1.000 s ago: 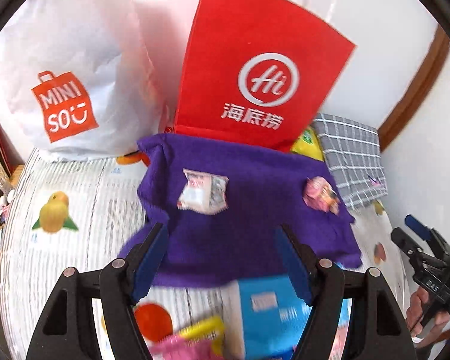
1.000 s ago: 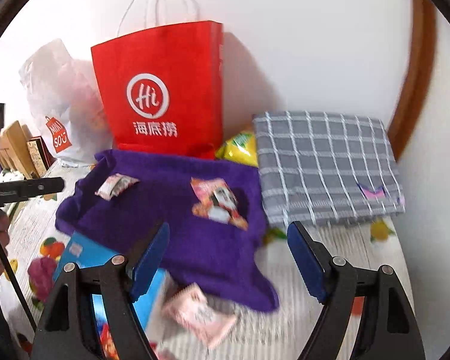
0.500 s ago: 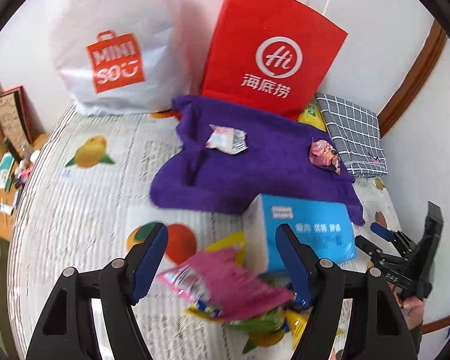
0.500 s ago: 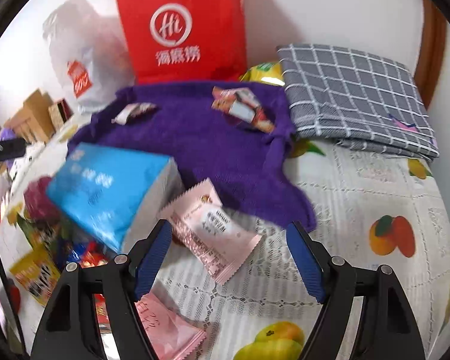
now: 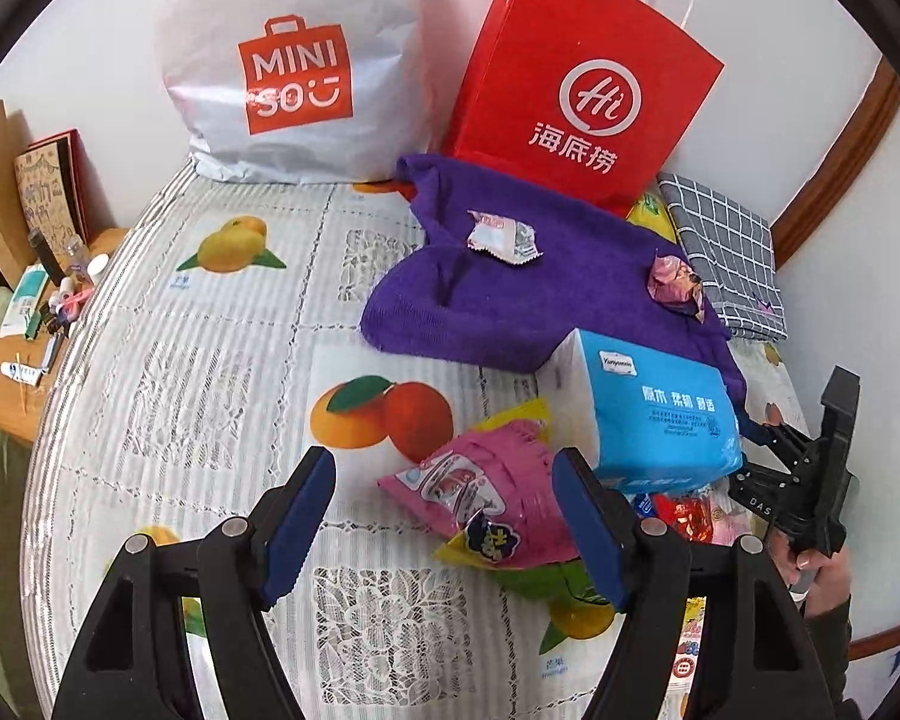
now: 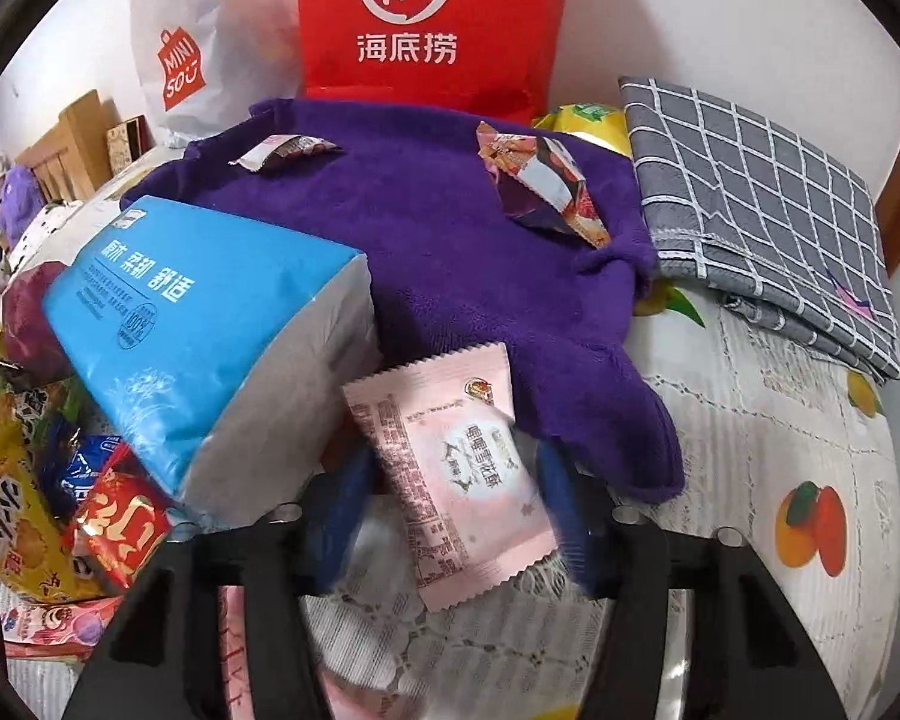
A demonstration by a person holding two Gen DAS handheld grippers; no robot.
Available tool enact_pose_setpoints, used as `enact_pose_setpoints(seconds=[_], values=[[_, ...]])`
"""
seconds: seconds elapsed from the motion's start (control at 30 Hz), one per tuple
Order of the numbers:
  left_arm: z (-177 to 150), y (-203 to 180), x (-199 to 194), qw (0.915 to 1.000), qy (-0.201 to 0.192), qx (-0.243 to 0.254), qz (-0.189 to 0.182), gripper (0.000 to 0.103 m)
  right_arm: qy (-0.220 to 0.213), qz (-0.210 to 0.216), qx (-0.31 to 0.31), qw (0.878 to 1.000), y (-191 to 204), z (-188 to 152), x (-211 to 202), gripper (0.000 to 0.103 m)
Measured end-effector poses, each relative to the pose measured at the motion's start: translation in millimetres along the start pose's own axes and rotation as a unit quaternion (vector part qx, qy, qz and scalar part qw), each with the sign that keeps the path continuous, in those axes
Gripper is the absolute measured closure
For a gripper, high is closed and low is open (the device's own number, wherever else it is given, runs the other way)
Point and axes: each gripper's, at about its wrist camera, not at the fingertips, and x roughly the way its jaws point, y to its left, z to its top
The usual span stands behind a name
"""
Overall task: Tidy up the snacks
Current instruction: 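Grasp a pink candy packet with the right tool while the left grasps a pink bag, then carry the pink packet and pink bag onto the purple towel with both tools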
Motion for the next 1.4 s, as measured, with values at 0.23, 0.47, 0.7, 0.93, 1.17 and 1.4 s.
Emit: enact_pose_setpoints(seconds=[0.23,0.47,0.7,0.93,1.17,1.4], values=[[2.0,-4.1,21.2,0.9987,0.025,-0.024,-0.037,0.03,-0.004,-0.028,0.06,0.998,-15.1,-16.3,-28.5,0.054],[4.9,-18.6,53.9,0.997,0.065,-0.029,-0.031,0.026,-0.012,-0.045,0.108,0.993,-24.3,-41.7,-63.6,0.054],[-2.8,-13.6,59.9,0.9969,0.064,-0.025,-0.038,0.026,-0.002,-0.053,0.118,0.992,-16.8,-59.0,-74.6,0.058],[-14.2,-6.4,41.3,0.9962,0.056,-0.019,-0.064,0.042,0.009,-0.042,0.147,0.988,-16.4,-72.1,-69.7,0.059],[-23.2,1.6,27.0,0.9955,0.041,-0.032,-0.079,0.051,-0.003,-0.037,0.163,0.986,-13.3,-71.2,-84.9,0.059],[-27.8,-3.5,-1.9,0.9953,0.012,-0.015,-0.095,0.052,-0.013,-0.041,0.161,0.986,-6.1,-71.0,-102.7,0.06]])
